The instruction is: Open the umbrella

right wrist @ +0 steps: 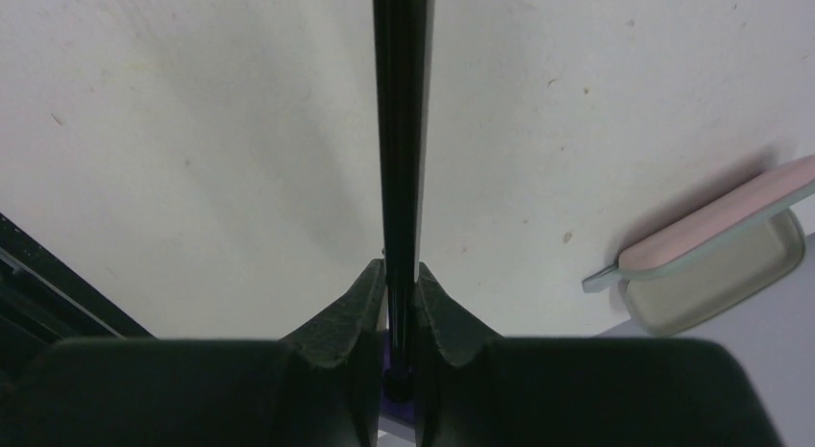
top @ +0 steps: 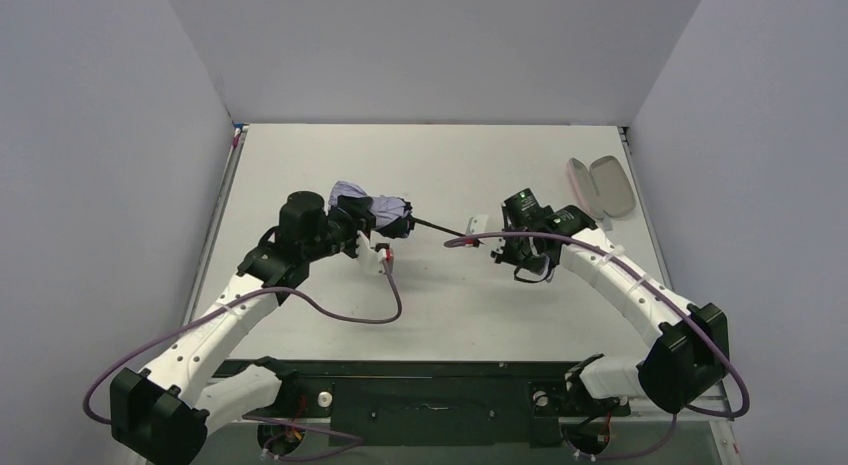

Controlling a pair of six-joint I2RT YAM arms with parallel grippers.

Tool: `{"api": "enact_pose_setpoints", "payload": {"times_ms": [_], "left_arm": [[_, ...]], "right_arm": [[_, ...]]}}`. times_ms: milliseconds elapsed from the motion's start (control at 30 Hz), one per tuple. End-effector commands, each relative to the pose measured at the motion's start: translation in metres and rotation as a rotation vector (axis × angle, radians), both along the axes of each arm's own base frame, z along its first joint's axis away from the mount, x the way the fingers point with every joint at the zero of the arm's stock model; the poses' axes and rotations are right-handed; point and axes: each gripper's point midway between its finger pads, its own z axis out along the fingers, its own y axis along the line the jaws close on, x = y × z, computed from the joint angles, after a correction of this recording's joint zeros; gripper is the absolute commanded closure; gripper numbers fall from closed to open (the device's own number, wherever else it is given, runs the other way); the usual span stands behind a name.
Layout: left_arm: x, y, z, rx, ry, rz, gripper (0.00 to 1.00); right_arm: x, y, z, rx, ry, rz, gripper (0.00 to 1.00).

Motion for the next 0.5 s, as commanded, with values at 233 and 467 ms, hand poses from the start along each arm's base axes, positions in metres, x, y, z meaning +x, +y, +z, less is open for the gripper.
{"api": "enact_pose_setpoints", "payload": {"times_ms": [233, 467], "left_arm": [[0.032, 0.048, 0.047, -0.006, -0.176, 0.135, 1.00], [0.042, 0.070, 0.045, 0.014, -0.182, 0.170, 1.00]], "right_arm": [[-0.033, -0.073, -0.016, -0.182, 0.098, -0.059, 0.91], [-0.048, -0.102, -0.027, -0.227, 0.151, -0.077, 0.91]]}}
